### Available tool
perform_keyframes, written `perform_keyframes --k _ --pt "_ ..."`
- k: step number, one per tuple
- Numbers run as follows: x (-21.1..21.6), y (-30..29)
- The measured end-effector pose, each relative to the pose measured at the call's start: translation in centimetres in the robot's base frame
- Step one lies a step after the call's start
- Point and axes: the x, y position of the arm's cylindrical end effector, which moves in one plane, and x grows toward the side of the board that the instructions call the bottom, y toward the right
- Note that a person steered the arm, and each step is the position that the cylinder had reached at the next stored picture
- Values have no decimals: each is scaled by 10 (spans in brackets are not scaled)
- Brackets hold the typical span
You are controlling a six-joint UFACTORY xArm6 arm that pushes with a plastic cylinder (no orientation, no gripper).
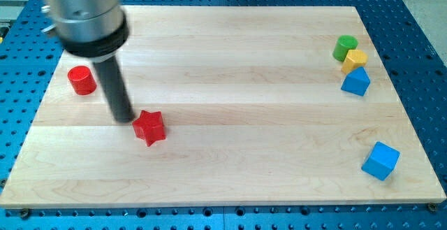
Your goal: Move the red star above the blue cube
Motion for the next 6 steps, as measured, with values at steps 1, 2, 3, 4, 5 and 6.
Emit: perform_keyframes --k 1,2,3,4,5,6 --pt "15 71" --pt "15 148" --pt "38 97" --pt "52 156" --pt "19 230" --pt "-7 307"
